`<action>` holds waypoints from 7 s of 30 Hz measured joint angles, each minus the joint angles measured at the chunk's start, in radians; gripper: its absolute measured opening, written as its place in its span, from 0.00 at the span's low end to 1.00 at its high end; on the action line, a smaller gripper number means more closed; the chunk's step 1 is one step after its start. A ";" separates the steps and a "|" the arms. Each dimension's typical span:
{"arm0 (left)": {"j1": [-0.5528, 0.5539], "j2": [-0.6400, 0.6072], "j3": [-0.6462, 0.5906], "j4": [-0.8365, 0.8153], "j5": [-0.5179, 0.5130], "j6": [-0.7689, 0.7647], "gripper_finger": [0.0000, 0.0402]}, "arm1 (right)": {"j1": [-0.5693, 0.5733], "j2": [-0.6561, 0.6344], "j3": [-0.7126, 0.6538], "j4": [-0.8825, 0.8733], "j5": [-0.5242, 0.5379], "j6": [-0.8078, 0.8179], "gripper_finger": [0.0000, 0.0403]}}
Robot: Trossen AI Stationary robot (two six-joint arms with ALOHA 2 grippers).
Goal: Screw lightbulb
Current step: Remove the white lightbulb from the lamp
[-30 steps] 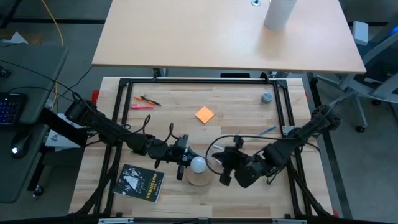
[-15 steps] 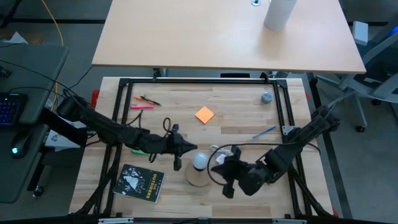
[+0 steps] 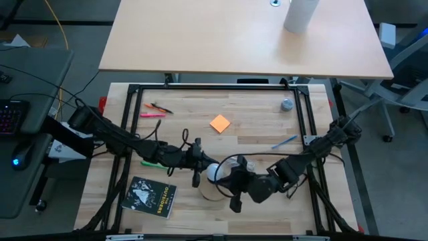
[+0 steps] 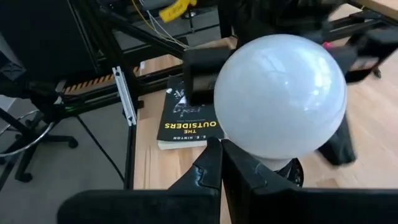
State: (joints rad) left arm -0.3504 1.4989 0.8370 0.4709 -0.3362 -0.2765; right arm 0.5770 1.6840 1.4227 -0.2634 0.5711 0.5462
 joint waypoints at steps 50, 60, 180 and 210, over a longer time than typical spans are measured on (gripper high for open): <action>-0.060 -0.260 0.000 -0.346 -0.145 0.024 0.00 | 0.047 -0.056 0.000 -0.034 -0.134 0.020 0.00; -0.051 -0.363 0.000 -0.333 -0.103 0.029 0.00 | 0.011 -0.133 0.151 -0.009 -0.132 -0.097 0.00; -0.339 -0.588 -0.259 -0.362 -0.519 -0.167 0.00 | -0.572 -0.264 -0.209 -0.472 -0.427 -0.108 0.58; 0.320 -0.601 -0.670 0.208 0.125 -0.164 0.00 | -0.551 -0.454 -0.767 0.108 -0.337 0.143 0.63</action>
State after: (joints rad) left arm -0.0303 0.8982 0.1669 0.6788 -0.2111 -0.4410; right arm 0.0261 1.2304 0.6556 -0.1551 0.2337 0.6892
